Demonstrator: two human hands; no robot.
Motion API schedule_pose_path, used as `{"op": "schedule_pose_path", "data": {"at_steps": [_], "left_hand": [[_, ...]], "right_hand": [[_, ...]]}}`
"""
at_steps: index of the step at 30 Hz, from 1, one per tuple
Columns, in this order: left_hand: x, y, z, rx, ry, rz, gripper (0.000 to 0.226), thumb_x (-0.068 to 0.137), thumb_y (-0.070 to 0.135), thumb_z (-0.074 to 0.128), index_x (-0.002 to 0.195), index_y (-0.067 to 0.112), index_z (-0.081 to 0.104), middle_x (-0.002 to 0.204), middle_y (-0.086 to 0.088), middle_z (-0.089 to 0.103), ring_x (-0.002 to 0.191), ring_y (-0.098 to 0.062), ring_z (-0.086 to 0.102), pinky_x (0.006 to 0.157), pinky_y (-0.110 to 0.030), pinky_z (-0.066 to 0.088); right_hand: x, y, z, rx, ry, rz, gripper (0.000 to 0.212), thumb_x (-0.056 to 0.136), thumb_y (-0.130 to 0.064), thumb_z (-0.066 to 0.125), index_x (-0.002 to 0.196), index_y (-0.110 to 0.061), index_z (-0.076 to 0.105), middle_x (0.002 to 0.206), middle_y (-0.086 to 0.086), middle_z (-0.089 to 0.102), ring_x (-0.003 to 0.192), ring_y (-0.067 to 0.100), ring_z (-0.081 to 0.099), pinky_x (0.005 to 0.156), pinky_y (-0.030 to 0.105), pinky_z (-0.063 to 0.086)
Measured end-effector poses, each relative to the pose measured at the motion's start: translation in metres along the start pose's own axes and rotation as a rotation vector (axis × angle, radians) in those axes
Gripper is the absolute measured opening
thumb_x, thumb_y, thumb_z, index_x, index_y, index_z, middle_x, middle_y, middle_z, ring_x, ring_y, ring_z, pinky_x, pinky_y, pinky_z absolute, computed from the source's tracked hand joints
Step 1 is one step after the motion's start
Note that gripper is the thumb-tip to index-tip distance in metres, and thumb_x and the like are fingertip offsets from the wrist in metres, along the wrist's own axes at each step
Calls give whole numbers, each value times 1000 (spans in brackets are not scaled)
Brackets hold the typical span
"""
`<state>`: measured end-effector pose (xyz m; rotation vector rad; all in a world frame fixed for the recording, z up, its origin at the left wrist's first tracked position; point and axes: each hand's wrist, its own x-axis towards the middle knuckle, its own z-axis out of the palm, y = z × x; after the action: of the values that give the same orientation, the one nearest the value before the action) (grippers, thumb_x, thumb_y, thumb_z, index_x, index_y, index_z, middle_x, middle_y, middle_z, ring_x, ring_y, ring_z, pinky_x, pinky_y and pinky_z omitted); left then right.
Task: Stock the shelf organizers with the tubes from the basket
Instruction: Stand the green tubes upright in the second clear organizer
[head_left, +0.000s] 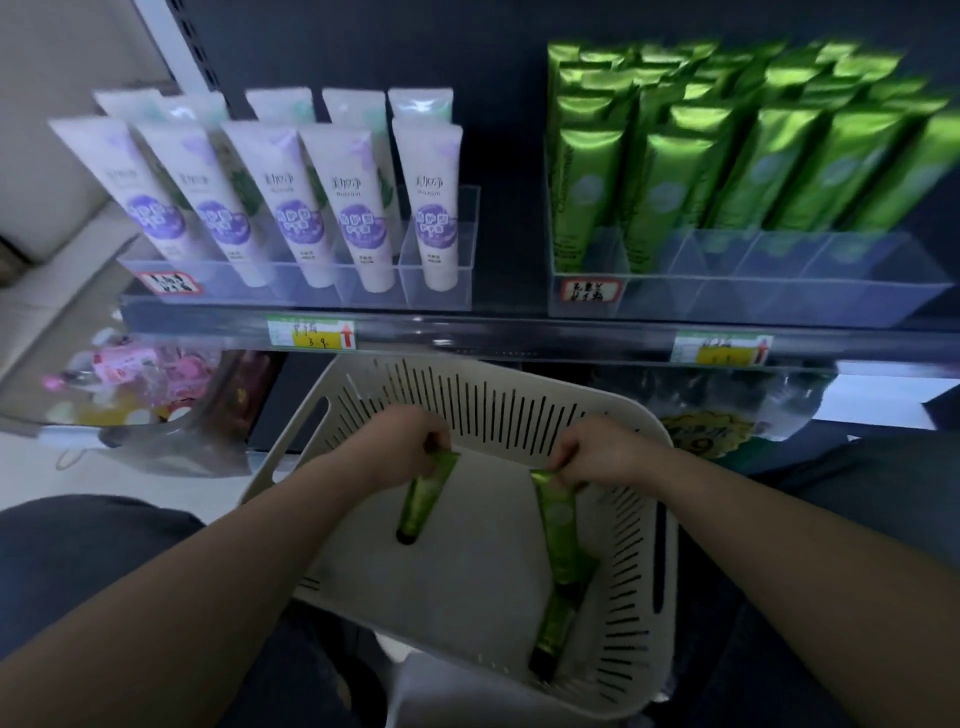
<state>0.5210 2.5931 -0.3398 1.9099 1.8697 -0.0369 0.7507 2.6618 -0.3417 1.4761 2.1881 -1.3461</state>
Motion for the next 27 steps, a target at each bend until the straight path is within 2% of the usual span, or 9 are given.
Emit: {"op": "schedule_pose_path", "data": {"at_steps": [2, 5, 10, 12, 16, 18, 20, 23, 27], "left_hand": [[-5, 9, -10, -27, 35, 20, 16, 79, 14, 66, 89, 25, 65, 82, 14, 56, 80, -5, 51, 72, -19, 37], [-11, 23, -28, -53, 92, 38, 15, 79, 14, 66, 89, 25, 67, 83, 14, 58, 82, -6, 53, 74, -20, 39], [-20, 53, -60, -20, 209, 89, 15, 83, 18, 63, 95, 24, 69, 89, 11, 60, 82, -4, 51, 71, -18, 36], [-23, 64, -74, -4, 244, 131, 14, 84, 17, 63, 96, 21, 69, 94, 7, 64, 83, -5, 51, 72, -18, 36], [-26, 91, -98, -4, 302, 169, 16, 86, 17, 63, 100, 17, 69, 95, 3, 66, 81, -7, 52, 71, -20, 37], [-25, 105, -107, -8, 336, 180, 16, 87, 17, 61, 100, 17, 70, 92, 4, 66, 79, -6, 53, 66, -20, 36], [-25, 119, -113, -54, 381, 204, 16, 88, 16, 60, 99, 17, 71, 91, 4, 68, 78, -8, 57, 63, -19, 38], [-23, 140, -121, -109, 454, 239, 18, 89, 16, 60, 102, 16, 72, 97, 3, 70, 82, -7, 57, 70, -19, 38], [-16, 170, -133, -127, 530, 267, 21, 90, 19, 59, 107, 16, 71, 103, 2, 71, 86, -6, 59, 71, -14, 37]], "right_hand": [[-11, -6, -9, 21, 67, -50, 10, 78, -13, 73, 86, -17, 71, 87, -4, 69, 68, 3, 62, 53, 8, 47], [-30, -13, -23, 75, 154, -116, 11, 73, -17, 77, 75, -25, 70, 76, -12, 67, 69, 1, 63, 56, 9, 46], [-60, -19, -48, 212, 229, -187, 11, 73, -11, 77, 71, -20, 70, 72, -6, 67, 68, 5, 62, 55, 11, 47], [-71, -21, -58, 244, 263, -209, 10, 74, -11, 76, 73, -18, 70, 75, -2, 69, 70, 8, 64, 60, 16, 52], [-94, -24, -82, 288, 341, -251, 10, 76, -11, 75, 73, -19, 69, 74, -1, 69, 65, 7, 63, 57, 19, 48], [-105, -25, -93, 291, 400, -275, 11, 77, -10, 74, 72, -19, 69, 78, 2, 70, 73, 15, 64, 66, 28, 53], [-115, -25, -105, 295, 441, -300, 12, 77, -8, 73, 72, -19, 70, 81, 5, 70, 78, 18, 64, 70, 30, 53], [-130, -22, -123, 333, 488, -333, 16, 78, -7, 72, 69, -20, 69, 75, 1, 67, 73, 13, 61, 66, 23, 51], [-148, -17, -149, 411, 559, -365, 12, 78, -5, 72, 73, -15, 69, 78, 4, 67, 79, 17, 61, 80, 32, 52]]}}
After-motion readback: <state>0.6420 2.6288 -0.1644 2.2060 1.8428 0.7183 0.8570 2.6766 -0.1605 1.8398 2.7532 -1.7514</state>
